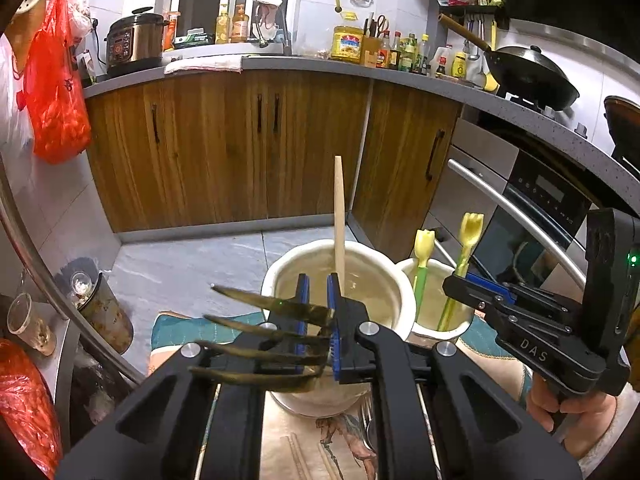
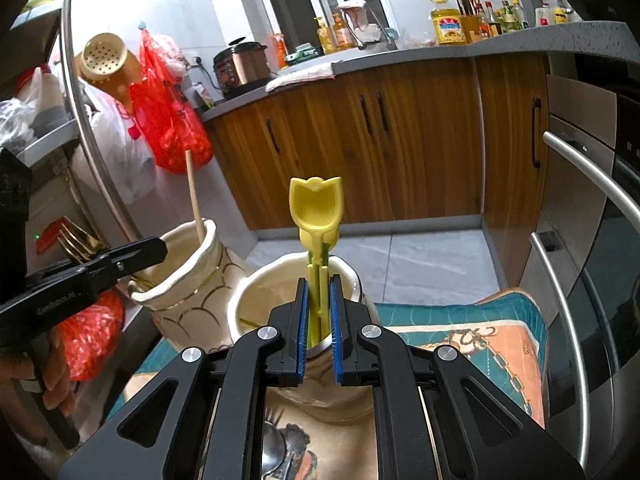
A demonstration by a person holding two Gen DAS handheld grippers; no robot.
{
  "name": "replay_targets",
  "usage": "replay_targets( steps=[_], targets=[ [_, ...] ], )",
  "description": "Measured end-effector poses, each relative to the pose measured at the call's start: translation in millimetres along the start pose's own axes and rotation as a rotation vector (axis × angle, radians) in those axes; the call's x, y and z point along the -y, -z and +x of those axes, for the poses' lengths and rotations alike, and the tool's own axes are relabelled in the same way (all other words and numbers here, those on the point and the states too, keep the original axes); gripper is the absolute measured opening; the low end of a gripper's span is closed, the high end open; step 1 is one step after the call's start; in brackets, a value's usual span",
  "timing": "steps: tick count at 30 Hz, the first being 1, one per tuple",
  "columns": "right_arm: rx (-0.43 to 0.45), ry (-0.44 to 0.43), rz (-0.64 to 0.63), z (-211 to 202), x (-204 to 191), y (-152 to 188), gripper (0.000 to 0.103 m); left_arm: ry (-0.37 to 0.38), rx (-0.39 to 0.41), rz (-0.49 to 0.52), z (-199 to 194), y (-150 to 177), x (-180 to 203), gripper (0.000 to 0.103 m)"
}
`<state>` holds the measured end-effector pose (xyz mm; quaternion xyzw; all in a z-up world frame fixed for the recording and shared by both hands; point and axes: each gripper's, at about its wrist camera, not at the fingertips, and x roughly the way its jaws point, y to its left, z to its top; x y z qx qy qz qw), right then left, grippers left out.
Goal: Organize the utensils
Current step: 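Drop fork in tall cup with left while right tool drops yellow utensil in short cup, then grasp a wooden chopstick with left tool while right tool grasps flower-handled silver spoon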
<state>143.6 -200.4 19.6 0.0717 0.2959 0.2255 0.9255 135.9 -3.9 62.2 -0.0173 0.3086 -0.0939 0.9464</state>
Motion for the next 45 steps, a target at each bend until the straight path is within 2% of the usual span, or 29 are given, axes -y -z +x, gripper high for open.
replay_targets(
  steps=[2, 3, 5, 7, 11, 17, 19, 24, 29, 37, 45],
  targets=[
    [0.009, 0.001, -0.004, -2, -1, -1, 0.021, -0.005, 0.005, 0.006, -2, -1, 2, 0.009],
    [0.016, 0.001, -0.007, -3, -1, -1, 0.023, -0.008, 0.012, 0.011, -4, -1, 3, 0.012],
    [0.031, 0.008, -0.011, -7, -2, -2, 0.035, -0.014, 0.019, 0.015, -6, -2, 4, 0.018],
    [0.042, 0.015, -0.017, -10, -3, -3, 0.038, -0.017, 0.028, 0.014, -10, -3, 3, 0.025],
    [0.053, 0.016, -0.013, -20, -1, -2, 0.052, -0.017, 0.05, 0.005, -22, -3, 0, 0.038],
    [0.05, 0.018, -0.053, -44, -2, 11, 0.076, -0.045, 0.087, 0.012, -51, 6, -5, 0.067],
    [0.045, 0.023, -0.061, -52, -3, 18, 0.081, -0.061, 0.088, 0.01, -60, 13, -8, 0.08],
    [0.013, 0.025, -0.089, -66, -8, 39, 0.093, -0.102, 0.072, 0.008, -77, 40, -15, 0.095],
    [-0.044, 0.037, -0.117, -70, -17, 63, 0.096, -0.134, 0.0, 0.023, -79, 75, -20, 0.097],
    [-0.096, 0.059, -0.16, -71, -30, 92, 0.097, -0.181, -0.142, 0.009, -60, 134, -29, 0.097],
    [-0.176, 0.065, -0.137, -60, -29, 117, 0.097, -0.157, -0.215, 0.009, -50, 164, -20, 0.097]
  ],
)
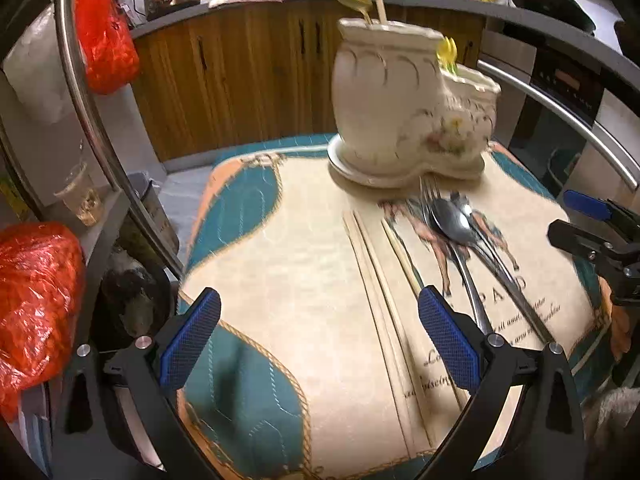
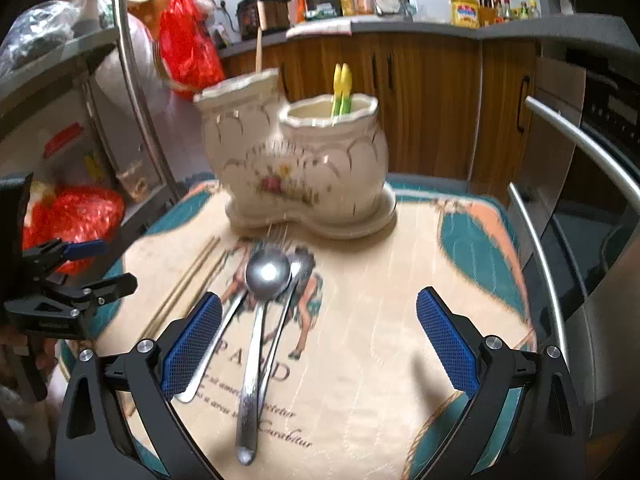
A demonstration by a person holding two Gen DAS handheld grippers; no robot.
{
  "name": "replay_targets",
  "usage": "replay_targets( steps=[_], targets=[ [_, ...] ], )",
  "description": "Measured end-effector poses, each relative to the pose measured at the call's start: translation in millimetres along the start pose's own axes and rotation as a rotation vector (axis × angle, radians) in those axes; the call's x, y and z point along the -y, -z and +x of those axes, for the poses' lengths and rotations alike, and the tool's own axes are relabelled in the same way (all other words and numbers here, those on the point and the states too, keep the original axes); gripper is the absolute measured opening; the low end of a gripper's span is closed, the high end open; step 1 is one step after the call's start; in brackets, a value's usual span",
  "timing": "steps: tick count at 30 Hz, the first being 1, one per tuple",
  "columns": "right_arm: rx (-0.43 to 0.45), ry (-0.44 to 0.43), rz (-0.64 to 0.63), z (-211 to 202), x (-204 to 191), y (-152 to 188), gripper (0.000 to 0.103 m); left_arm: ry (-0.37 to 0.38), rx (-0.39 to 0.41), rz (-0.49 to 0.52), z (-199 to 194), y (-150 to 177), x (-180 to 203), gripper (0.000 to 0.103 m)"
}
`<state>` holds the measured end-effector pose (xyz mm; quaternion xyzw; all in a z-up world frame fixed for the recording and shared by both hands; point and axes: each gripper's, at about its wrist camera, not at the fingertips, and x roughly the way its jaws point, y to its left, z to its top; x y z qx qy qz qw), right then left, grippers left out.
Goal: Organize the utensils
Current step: 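Grasp a wooden chopstick with left tool while right tool grasps flower-handled silver spoon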
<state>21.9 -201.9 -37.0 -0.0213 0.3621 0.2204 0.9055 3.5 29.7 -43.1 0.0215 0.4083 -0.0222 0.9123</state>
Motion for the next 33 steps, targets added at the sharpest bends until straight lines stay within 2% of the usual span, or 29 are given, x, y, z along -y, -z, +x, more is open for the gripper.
replay_targets(
  steps=[6, 9, 12, 14, 17, 23, 27, 28, 30, 32, 33],
  targets=[
    [-0.031, -0.007, -0.046, 6, -11, 7, 0.095, 0.005, -0.02, 0.007, 4, 3, 7, 0.096],
    [-0.042, -0.004, -0.054, 8, -12, 7, 0.091, 0.012, -0.03, 0.012, 7, 2, 9, 0.091],
    [-0.065, 0.011, -0.062, 14, -14, 4, 0.069, 0.022, -0.036, 0.012, 10, 2, 11, 0.089],
    [-0.084, 0.013, -0.066, 21, -16, 1, 0.05, 0.032, -0.036, 0.009, 11, 2, 12, 0.085],
    [-0.117, 0.004, -0.072, 35, -20, -5, 0.034, 0.043, -0.035, 0.012, 12, 0, 15, 0.082],
    [-0.198, 0.003, -0.062, 63, -24, -13, 0.017, 0.068, -0.047, 0.021, 15, 1, 18, 0.068],
    [-0.204, 0.019, -0.07, 71, -26, -17, 0.014, 0.082, -0.055, 0.022, 17, 0, 17, 0.059],
    [-0.205, 0.016, -0.066, 72, -26, -18, 0.009, 0.085, -0.059, 0.022, 18, 0, 17, 0.055],
    [-0.203, 0.003, -0.04, 71, -24, -18, 0.007, 0.091, -0.067, 0.026, 21, -1, 18, 0.052],
    [-0.196, -0.004, -0.023, 68, -21, -17, 0.006, 0.099, -0.069, 0.029, 23, -2, 18, 0.044],
    [-0.191, -0.005, -0.015, 65, -19, -17, 0.005, 0.107, -0.078, 0.032, 24, -2, 19, 0.035]
  ],
)
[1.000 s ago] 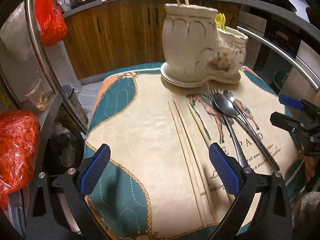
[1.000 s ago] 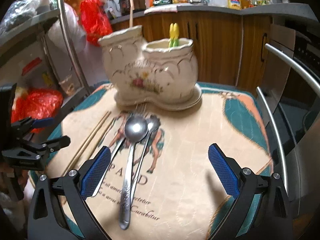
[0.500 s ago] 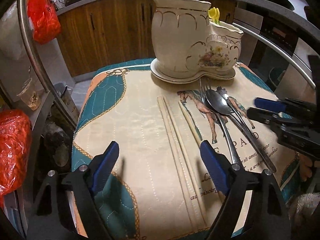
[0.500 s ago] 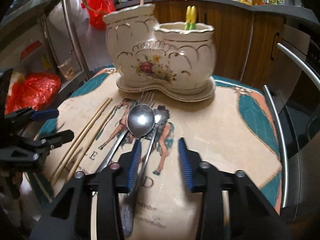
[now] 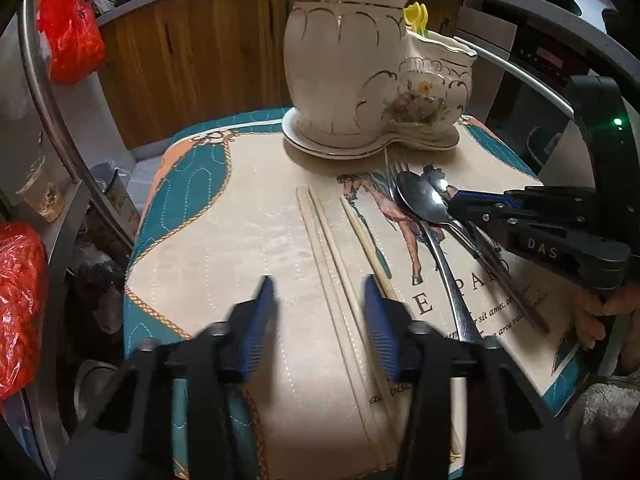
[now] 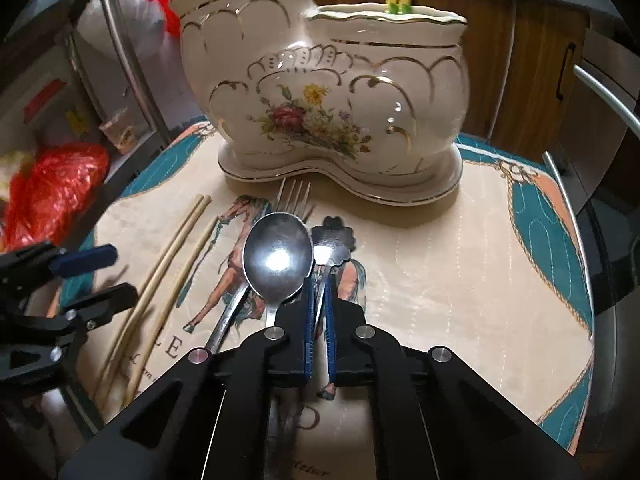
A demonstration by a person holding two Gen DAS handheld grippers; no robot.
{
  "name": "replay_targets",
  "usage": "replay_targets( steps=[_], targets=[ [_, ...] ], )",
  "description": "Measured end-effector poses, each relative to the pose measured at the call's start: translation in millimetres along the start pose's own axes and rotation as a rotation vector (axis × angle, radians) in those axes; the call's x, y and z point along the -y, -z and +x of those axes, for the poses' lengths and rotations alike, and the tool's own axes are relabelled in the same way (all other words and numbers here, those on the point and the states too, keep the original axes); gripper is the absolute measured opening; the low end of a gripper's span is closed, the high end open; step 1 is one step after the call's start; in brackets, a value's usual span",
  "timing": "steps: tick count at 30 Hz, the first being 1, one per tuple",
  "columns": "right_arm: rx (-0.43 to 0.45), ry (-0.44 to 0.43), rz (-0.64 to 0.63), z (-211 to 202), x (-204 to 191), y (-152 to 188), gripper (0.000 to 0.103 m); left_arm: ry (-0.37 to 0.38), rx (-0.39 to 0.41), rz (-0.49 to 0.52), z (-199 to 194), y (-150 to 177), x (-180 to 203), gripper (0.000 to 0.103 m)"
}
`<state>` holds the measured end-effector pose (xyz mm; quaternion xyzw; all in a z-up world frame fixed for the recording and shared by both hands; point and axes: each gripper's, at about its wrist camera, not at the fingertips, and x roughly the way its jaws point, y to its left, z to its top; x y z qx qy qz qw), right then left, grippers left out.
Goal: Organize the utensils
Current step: 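Grasp a wooden chopstick with left tool while right tool grasps flower-handled silver spoon, then lift chopstick with left tool while right tool lifts spoon toward holder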
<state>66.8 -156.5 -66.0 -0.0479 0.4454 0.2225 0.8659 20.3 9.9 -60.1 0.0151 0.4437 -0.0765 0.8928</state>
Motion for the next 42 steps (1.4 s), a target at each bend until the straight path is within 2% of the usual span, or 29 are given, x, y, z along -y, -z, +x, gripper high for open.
replay_targets(
  steps=[5, 9, 13, 20, 22, 24, 30, 36, 38, 42],
  targets=[
    [0.034, -0.022, 0.048, -15, 14, 5, 0.004, 0.011, 0.004, -0.005, 0, -2, 1, 0.03],
    [0.053, -0.021, 0.06, -24, 19, 10, 0.004, -0.002, -0.014, -0.003, 4, -3, 3, 0.019],
    [0.075, -0.023, 0.062, -32, 21, 13, 0.004, -0.02, -0.038, 0.0, 11, -3, 4, 0.014],
    [0.083, -0.046, 0.063, -37, 24, 15, 0.004, -0.05, -0.064, 0.024, 20, -8, 10, 0.014],
    [0.087, -0.063, 0.072, -38, 25, 15, 0.004, -0.045, -0.066, 0.014, 20, -9, 8, 0.013],
    [0.096, -0.078, 0.079, -42, 27, 16, 0.004, -0.045, -0.061, 0.009, 19, -7, 6, 0.006],
    [0.128, -0.106, 0.095, -52, 31, 12, 0.004, -0.014, -0.03, -0.023, 11, -5, -3, 0.006],
    [0.22, -0.138, 0.103, -77, 35, -2, 0.004, 0.046, 0.089, -0.023, -28, -9, -10, 0.006],
    [0.26, -0.154, 0.111, -88, 37, -10, 0.004, 0.092, 0.158, -0.02, -50, -16, -11, 0.006],
    [0.338, -0.156, 0.104, -103, 38, -32, 0.004, 0.137, 0.299, -0.006, -88, -44, -10, 0.006]
  ],
)
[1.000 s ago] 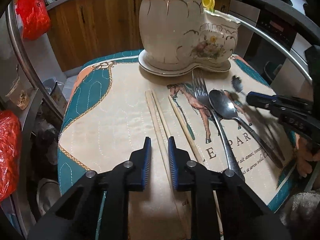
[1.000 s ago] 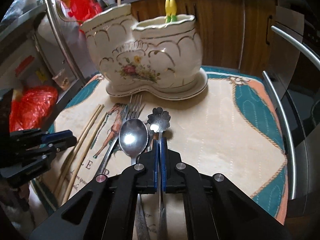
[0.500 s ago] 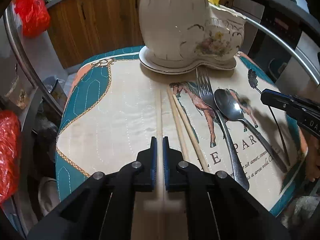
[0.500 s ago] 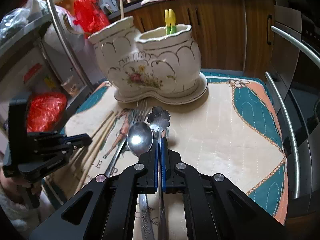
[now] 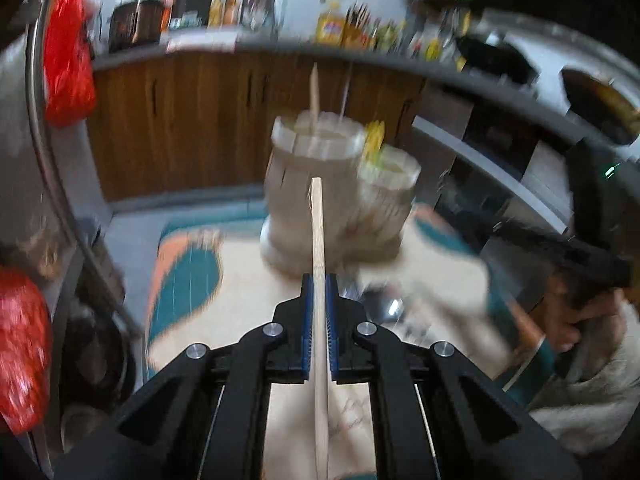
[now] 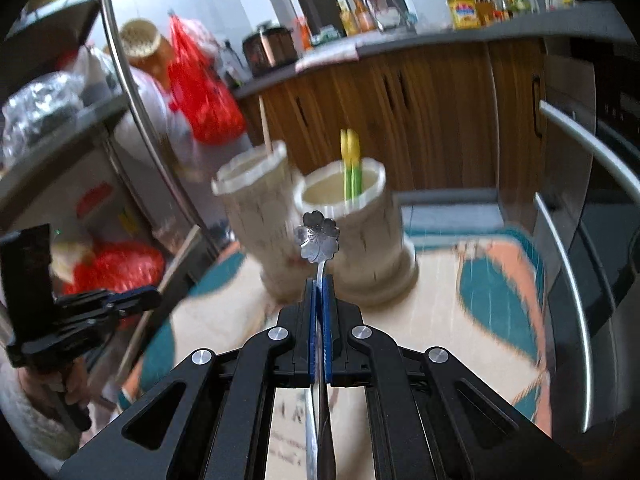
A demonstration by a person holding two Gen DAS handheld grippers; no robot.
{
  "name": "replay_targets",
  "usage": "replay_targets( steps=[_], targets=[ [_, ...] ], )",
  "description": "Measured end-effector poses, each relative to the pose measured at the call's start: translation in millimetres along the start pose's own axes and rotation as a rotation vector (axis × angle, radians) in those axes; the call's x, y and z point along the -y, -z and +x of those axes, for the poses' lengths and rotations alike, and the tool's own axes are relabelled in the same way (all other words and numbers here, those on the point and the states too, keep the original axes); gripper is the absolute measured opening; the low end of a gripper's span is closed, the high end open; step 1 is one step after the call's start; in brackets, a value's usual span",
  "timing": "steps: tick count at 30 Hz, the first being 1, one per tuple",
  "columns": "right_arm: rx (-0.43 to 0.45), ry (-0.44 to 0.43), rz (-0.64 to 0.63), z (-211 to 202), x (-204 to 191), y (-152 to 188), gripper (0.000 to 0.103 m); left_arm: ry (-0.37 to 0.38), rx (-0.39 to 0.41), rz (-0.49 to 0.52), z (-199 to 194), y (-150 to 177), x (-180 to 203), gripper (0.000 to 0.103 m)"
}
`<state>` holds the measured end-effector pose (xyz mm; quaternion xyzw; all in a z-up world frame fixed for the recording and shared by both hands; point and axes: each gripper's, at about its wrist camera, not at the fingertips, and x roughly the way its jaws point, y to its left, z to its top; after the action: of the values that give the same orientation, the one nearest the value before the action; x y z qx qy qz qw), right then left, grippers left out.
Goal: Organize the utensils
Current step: 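Lift chopstick with left tool while right tool lifts spoon toward holder, then lower chopstick into tall cup with left tool while right tool lowers flower spoon into short cup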
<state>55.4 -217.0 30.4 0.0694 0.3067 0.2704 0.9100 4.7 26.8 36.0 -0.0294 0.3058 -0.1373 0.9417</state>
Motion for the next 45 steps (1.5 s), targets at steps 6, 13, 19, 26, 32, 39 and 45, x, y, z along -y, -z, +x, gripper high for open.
replay_targets(
  steps=[6, 13, 19, 26, 32, 39, 45],
  targets=[
    [0.124, 0.016, -0.007, 8, 3, -47, 0.004, 0.027, 0.168, 0.037, 1, -66, 15, 0.006],
    [0.224, 0.028, 0.073, 35, 24, -92, 0.004, 0.042, 0.319, -0.001, 30, -129, 24, 0.006],
    [0.327, 0.048, 0.066, 50, 28, -111, 0.003, -0.014, 0.383, -0.027, 64, -151, 25, 0.006],
    [0.334, 0.065, 0.057, 72, 33, -110, 0.002, -0.099, 0.393, 0.002, 94, -148, 24, 0.006],
    [0.369, 0.028, 0.085, 73, 33, -113, 0.002, -0.122, 0.425, 0.035, 94, -145, 27, 0.006],
    [0.385, 0.028, 0.073, 80, 27, -110, 0.002, -0.125, 0.459, 0.121, 91, -136, 41, 0.006],
    [0.384, 0.03, 0.069, 81, 27, -104, 0.002, -0.127, 0.484, 0.207, 90, -133, 58, 0.006]
  ],
)
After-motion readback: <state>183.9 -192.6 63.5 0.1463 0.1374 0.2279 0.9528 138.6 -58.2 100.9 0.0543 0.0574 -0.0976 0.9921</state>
